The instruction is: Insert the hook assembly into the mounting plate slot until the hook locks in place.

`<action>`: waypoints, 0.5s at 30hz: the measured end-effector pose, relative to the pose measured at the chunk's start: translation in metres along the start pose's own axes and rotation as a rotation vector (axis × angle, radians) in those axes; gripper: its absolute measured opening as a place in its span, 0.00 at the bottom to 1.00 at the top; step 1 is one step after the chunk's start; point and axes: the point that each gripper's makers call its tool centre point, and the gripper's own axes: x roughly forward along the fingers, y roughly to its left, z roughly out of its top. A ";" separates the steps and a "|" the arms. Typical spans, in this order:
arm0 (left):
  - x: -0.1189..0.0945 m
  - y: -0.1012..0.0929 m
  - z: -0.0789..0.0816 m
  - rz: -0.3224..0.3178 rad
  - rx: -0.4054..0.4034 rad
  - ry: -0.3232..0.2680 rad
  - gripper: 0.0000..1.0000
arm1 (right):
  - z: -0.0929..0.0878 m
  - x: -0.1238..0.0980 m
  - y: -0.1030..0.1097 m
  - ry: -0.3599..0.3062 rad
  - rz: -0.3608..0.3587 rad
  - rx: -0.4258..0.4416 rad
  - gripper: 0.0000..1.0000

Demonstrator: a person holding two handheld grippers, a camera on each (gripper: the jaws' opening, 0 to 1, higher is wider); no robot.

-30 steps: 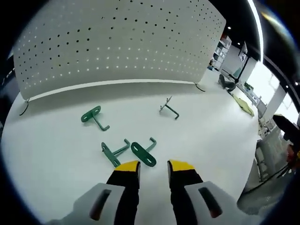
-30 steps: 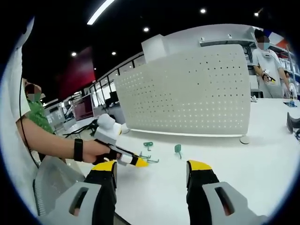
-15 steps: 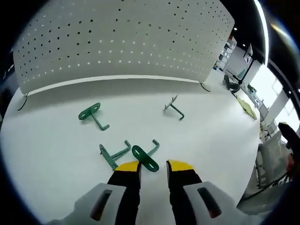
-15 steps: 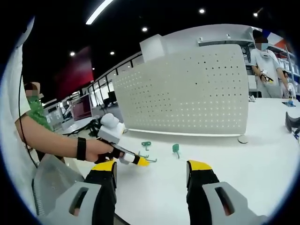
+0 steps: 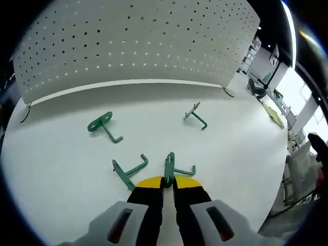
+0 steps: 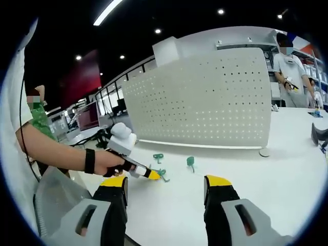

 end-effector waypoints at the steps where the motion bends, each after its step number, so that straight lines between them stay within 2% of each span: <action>1: 0.000 0.000 0.000 -0.002 0.002 0.002 0.07 | 0.000 0.000 0.000 0.001 0.002 0.002 0.61; 7: 0.000 -0.001 -0.003 0.000 0.031 0.005 0.05 | 0.000 0.000 0.002 -0.005 0.004 0.010 0.61; 12: -0.004 -0.006 -0.002 -0.018 0.079 -0.005 0.04 | 0.000 0.002 0.004 -0.007 0.013 0.012 0.60; 15: -0.006 -0.009 0.000 -0.040 0.070 -0.016 0.04 | 0.001 0.004 0.006 -0.006 0.022 0.012 0.60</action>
